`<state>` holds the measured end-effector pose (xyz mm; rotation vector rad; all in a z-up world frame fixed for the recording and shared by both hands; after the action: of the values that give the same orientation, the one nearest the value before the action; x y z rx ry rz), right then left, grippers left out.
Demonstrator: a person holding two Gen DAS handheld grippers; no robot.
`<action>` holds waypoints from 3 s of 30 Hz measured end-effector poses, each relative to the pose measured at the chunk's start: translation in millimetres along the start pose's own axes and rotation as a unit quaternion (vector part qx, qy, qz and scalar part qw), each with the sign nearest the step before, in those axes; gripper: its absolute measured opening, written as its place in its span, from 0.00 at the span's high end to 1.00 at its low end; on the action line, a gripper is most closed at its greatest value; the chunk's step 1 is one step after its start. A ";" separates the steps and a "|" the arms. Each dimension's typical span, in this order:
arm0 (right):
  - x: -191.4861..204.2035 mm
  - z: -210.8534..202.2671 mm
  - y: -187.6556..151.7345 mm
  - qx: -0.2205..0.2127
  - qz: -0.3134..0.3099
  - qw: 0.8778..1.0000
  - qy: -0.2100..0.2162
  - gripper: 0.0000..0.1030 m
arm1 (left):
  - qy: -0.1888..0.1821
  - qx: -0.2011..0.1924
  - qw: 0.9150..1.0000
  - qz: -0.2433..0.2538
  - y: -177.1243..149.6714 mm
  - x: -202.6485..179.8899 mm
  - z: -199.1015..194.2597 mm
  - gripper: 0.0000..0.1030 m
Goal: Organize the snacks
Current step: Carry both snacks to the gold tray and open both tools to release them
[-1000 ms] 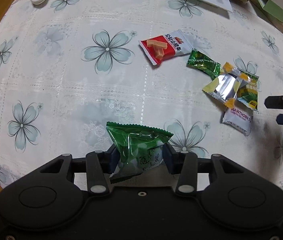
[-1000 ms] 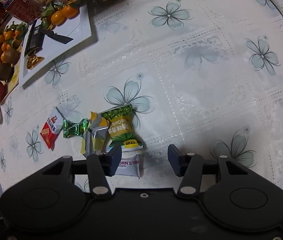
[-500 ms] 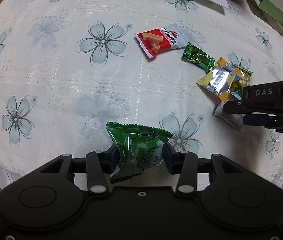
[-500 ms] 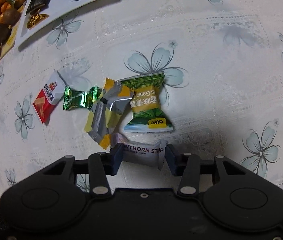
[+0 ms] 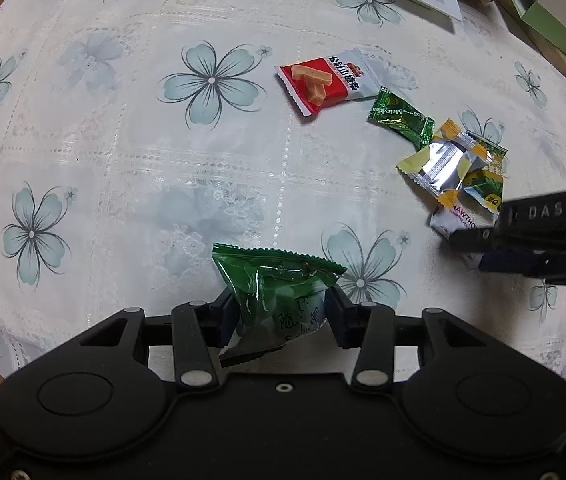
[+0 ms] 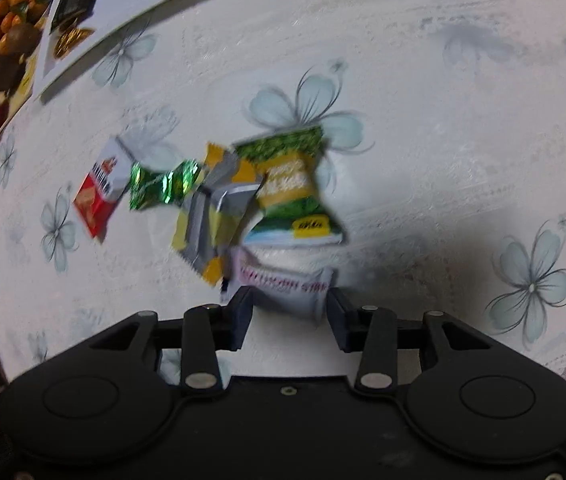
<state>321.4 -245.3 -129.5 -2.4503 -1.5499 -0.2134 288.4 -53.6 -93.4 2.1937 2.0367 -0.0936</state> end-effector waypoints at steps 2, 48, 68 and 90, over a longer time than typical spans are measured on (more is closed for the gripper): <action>2.6 5.5 -9.5 0.028 -0.015 0.999 0.012 0.67 | 0.001 -0.001 1.000 -0.003 0.9 0.8 -0.6 0.49; 39.2 -2.4 -27.9 -0.067 -0.166 0.982 -0.061 0.79 | -0.027 -0.003 0.999 -0.041 1.8 29.6 -12.1 0.49; -53.4 -103.6 -213.3 -0.161 -0.067 0.984 0.041 0.79 | -0.022 -0.049 0.998 -0.027 -160.5 22.1 -67.6 0.49; -90.2 -118.2 -314.4 -0.202 -0.065 0.977 0.028 0.60 | -0.021 -0.089 0.996 -0.013 -234.5 -29.2 -74.2 0.47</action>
<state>-1.0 -226.5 -0.7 -2.6015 -1.7915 -0.6772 48.7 -55.1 -31.1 2.0413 1.9691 0.0381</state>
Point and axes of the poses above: each gripper's, at about its wrist camera, not at the fingertips, and z roughly the way its jaws point, x to its left, y to its top, the point moved 6 cm from there along z, roughly the way its jaws point, and after that the axes turned 2 degrees about z, right-handed, at the moved point
